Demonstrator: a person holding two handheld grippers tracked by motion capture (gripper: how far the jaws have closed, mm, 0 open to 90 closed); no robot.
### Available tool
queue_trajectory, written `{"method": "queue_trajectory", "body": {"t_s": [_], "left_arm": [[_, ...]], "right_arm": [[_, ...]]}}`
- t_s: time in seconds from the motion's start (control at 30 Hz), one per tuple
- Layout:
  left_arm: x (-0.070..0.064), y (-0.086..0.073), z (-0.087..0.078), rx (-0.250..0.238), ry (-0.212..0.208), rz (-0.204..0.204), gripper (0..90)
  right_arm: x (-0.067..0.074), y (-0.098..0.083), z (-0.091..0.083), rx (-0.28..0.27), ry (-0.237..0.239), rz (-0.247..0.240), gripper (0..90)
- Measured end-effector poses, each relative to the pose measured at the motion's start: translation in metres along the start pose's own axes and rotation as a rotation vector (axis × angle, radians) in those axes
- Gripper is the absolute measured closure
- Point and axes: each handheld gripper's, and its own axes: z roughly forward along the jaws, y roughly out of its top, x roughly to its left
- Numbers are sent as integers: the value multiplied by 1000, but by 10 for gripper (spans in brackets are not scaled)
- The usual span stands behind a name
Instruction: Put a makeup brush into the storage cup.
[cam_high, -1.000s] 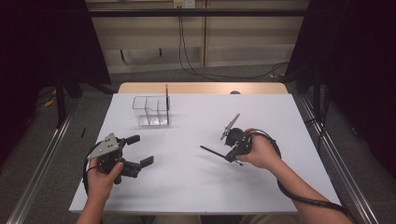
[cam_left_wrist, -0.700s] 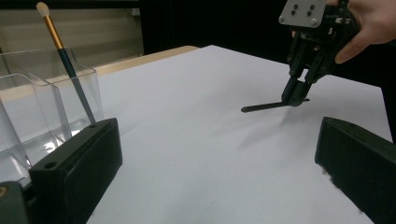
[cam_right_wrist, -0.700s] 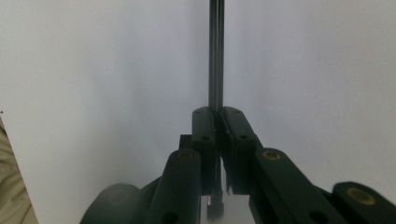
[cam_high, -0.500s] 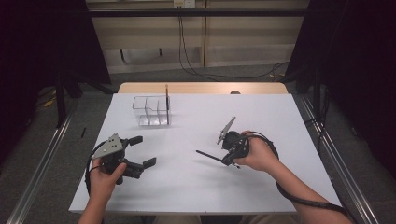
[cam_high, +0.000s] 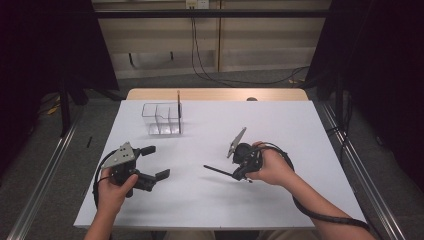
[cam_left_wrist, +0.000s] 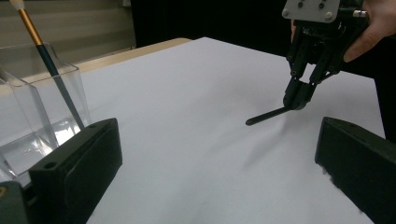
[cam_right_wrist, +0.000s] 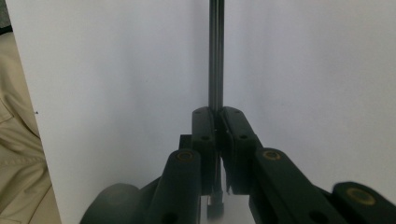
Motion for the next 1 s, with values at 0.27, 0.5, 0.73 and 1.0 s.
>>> {"method": "queue_trajectory", "body": {"t_s": [0.27, 0.5, 0.73, 1.0], "left_arm": [[-4, 9, 12, 49, -54, 13, 0], [-8, 16, 24, 106, -99, 19, 0], [-10, 23, 32, 150, -125, 25, 0], [-14, 25, 45, 253, -128, 25, 0]], "right_arm": [[2, 0, -2, -4, 3, -23, 849], [5, 1, -2, 7, 3, -36, 849], [6, 2, -1, 6, 8, -33, 849], [10, 6, 1, 8, 15, -54, 849]]}}
